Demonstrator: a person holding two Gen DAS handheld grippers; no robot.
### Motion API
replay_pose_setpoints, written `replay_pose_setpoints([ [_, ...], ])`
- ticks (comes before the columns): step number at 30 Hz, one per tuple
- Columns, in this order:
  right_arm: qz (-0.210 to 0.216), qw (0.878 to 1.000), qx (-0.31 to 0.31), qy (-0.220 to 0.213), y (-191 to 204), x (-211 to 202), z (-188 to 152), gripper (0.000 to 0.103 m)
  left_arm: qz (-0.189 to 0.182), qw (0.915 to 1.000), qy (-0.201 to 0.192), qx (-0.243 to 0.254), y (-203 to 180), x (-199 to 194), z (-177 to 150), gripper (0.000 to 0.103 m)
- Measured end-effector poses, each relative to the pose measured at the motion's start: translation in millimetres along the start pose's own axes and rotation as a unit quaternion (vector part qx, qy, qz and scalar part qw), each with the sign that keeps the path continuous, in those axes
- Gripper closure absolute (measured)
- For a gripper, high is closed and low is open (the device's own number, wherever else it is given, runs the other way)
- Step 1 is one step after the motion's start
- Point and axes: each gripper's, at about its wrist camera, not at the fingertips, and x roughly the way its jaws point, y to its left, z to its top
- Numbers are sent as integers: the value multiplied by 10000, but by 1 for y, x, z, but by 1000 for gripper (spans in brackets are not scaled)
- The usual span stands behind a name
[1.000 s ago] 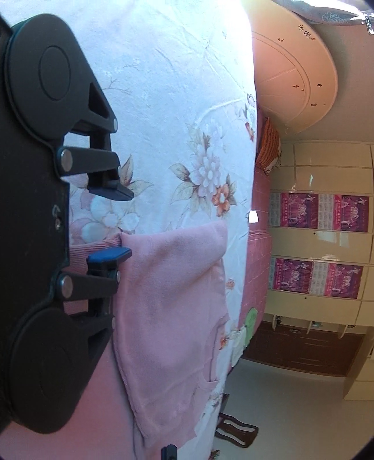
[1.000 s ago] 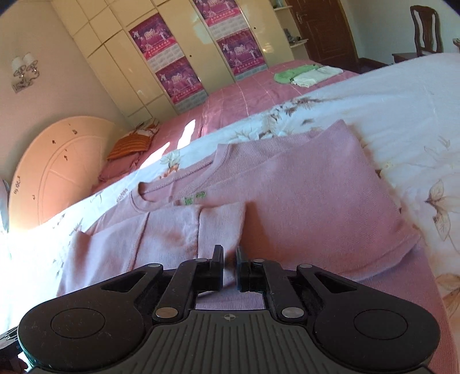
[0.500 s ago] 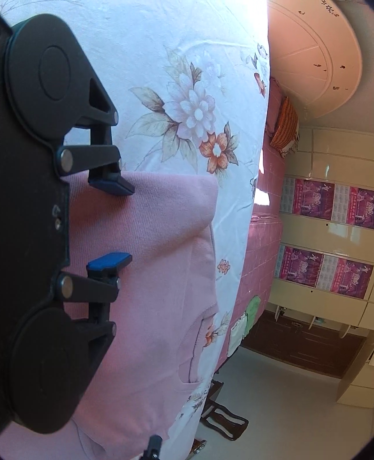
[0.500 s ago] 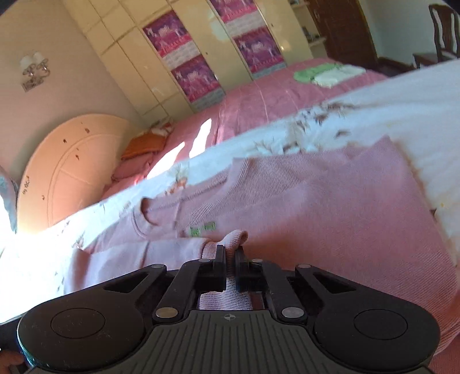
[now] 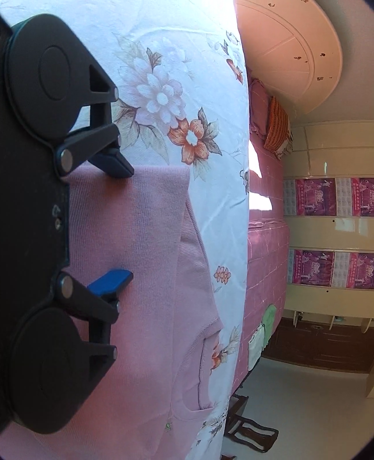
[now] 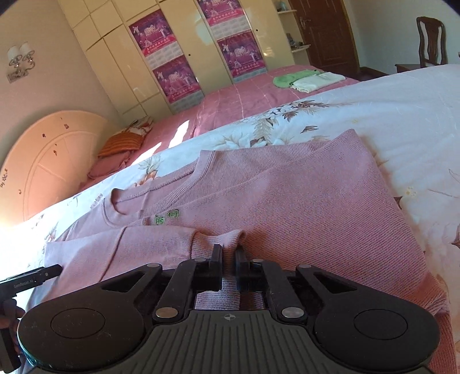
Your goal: Fold small clothes
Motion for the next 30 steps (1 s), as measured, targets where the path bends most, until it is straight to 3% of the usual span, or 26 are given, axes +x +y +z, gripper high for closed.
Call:
replay_pose_setpoints([
  [1, -26, 9998, -120, -173, 4, -8, 2, 72, -153, 9997, -131, -145, -4, -13, 0, 39],
  [3, 148, 9985, -296, -427, 15, -20, 3, 63, -660, 9962, -444, -368, -19, -34, -2, 33],
  [5, 441, 9975, -450, -325, 35, -18, 0, 63, -865, 9944, -546, -278, -51, -43, -5, 29],
  [8, 566, 9913, -1179, 127, 72, 1, -21, 71, -1162, 9929, -242, -104, -89, -29, -17, 29],
  [9, 512, 9887, -1357, 366, 78, 11, -29, 84, -1172, 9931, -95, 13, -98, -22, -23, 30],
  [10, 407, 9874, -1460, 454, 80, 19, -37, 86, -1102, 9937, 28, 205, -105, -14, -30, 29],
  [12, 405, 9869, -1518, 363, 77, 18, -40, 86, -989, 9933, -82, 585, -110, -16, -37, 27],
  [14, 297, 9883, -1482, 230, 73, 5, -35, 86, -949, 9939, -209, 527, -96, -35, -34, 31],
  [16, 211, 9867, -1612, -92, 64, -15, -34, 85, -714, 9951, -451, 518, -80, -50, -37, 24],
  [19, -116, 9883, -1507, 195, 41, -10, -43, 86, -567, 9980, -19, 283, -56, -35, -49, 18],
  [20, -56, 9901, -1393, 175, 33, -8, -46, 86, -601, 9980, -46, 205, -51, -32, -55, 18],
  [23, -26, 9923, -1220, 196, 31, -14, -39, 86, -420, 9983, -36, 391, -60, -41, -52, 21],
  [25, -57, 9913, -1317, 19, 34, -25, -39, 85, -544, 9978, -250, 268, -61, -54, -51, 21],
  [28, -147, 9920, -1244, 182, 25, -23, -48, 86, -308, 9987, 100, 385, -66, -42, -62, 20],
  [30, -128, 9937, -1102, 155, 20, -30, -48, 85, -322, 9992, 24, 219, -64, -50, -62, 23],
])
